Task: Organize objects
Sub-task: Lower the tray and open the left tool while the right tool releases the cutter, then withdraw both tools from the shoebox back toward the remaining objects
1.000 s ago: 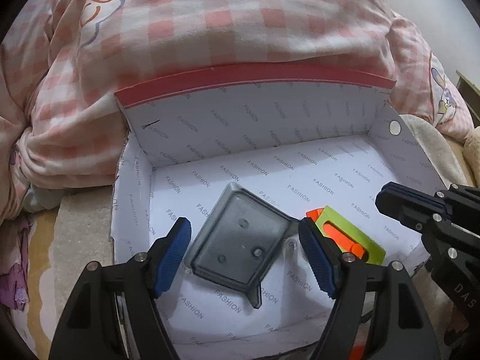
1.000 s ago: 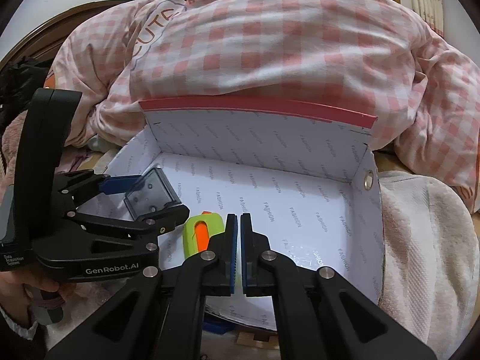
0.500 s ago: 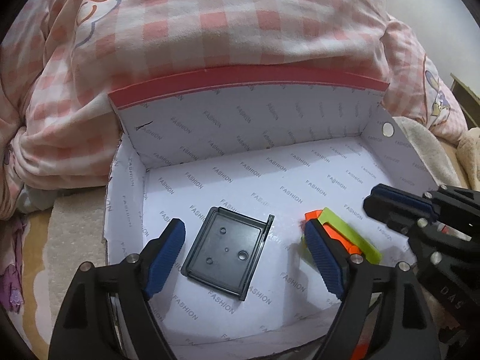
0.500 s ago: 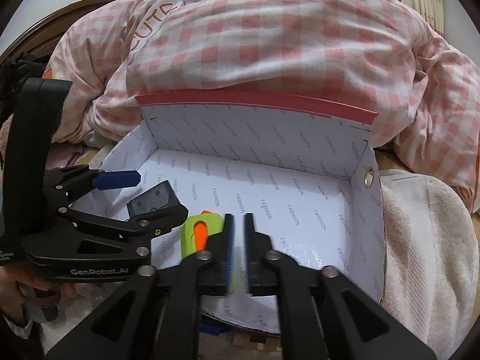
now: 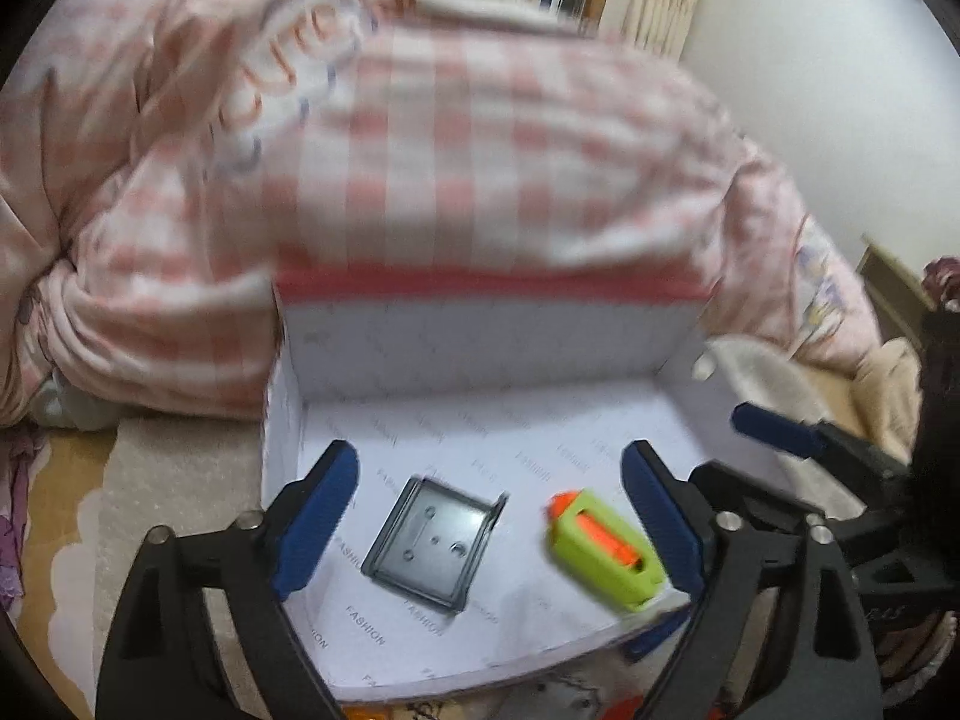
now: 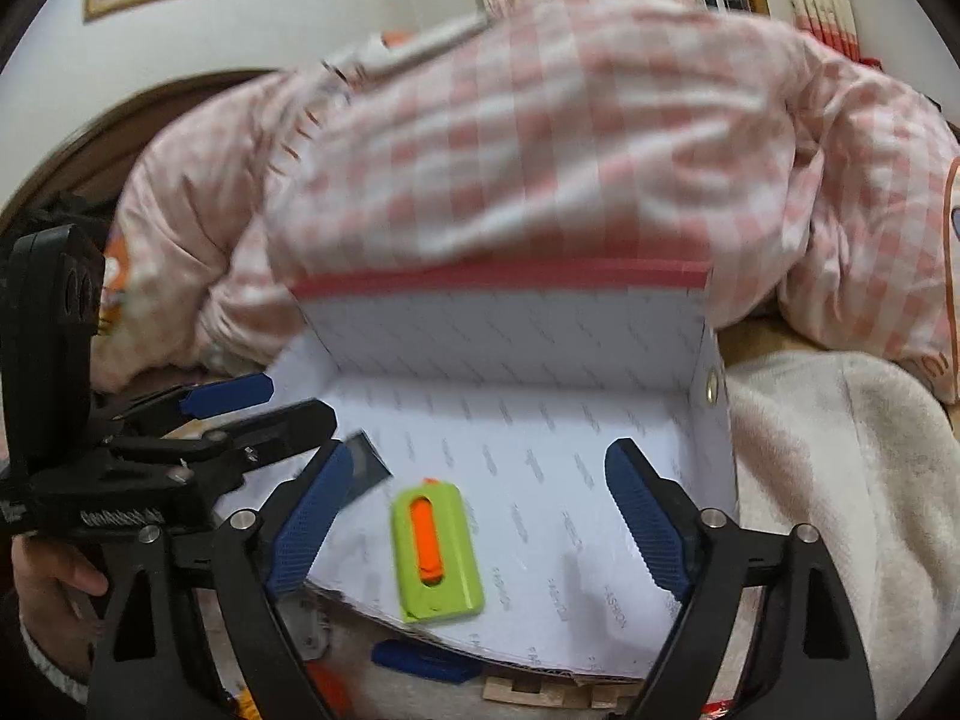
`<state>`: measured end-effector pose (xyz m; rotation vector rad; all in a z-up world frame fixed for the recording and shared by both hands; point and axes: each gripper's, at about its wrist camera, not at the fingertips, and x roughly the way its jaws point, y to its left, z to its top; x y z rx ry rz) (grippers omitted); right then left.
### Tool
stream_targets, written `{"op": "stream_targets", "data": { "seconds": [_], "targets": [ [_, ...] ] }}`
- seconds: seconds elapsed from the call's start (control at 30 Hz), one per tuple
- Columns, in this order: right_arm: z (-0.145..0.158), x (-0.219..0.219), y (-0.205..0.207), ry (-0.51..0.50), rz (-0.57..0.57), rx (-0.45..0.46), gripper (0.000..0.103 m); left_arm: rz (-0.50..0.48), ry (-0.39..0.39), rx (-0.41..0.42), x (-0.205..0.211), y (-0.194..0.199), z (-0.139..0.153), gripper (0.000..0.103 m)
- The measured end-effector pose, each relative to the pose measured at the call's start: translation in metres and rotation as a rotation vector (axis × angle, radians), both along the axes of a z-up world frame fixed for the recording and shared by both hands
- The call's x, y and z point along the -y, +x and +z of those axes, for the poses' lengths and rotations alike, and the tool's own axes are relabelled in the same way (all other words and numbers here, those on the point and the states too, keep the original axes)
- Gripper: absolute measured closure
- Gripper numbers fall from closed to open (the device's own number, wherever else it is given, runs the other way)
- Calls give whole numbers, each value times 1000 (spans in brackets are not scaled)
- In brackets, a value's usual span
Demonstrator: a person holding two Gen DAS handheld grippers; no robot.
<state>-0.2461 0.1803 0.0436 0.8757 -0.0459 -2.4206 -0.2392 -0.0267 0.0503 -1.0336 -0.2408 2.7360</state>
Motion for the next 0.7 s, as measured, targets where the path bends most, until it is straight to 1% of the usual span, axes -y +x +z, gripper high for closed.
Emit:
{"op": "stream_targets", "data": {
  "seconds": [0.07,0.1,0.13,0.17,0.23,0.3,0.37,0.43,0.5,0.63,0.7],
  "targets": [
    [9,-10,10,-78,-6,-54,14,19,-12,-49,3,9,12,0],
    [15,-21,17,-142,-38,-92,14,14,-3,-69,4,13,18,0],
    [19,-27,21,-175,-48,-103,14,9,13,-81,5,16,23,0],
    [23,-29,22,-187,-41,-90,14,6,36,-91,6,20,28,0],
    [29,-35,25,-176,-37,-66,14,-3,62,-93,6,25,34,0],
    [34,-39,31,-146,-40,-65,14,-18,70,-96,0,28,37,0],
    [37,-42,40,-132,-37,-82,14,-33,56,-98,-2,36,40,0],
    [41,-46,48,-145,-19,-101,14,-38,47,-96,-5,43,43,0],
    [45,-49,55,-159,-8,-101,14,-51,45,-103,-5,51,48,0],
    [57,-56,69,-155,-20,-128,14,-44,-7,-110,-12,64,62,0],
    [63,-59,74,-156,-27,-135,14,-44,-22,-127,-14,72,68,0]
  ]
}}
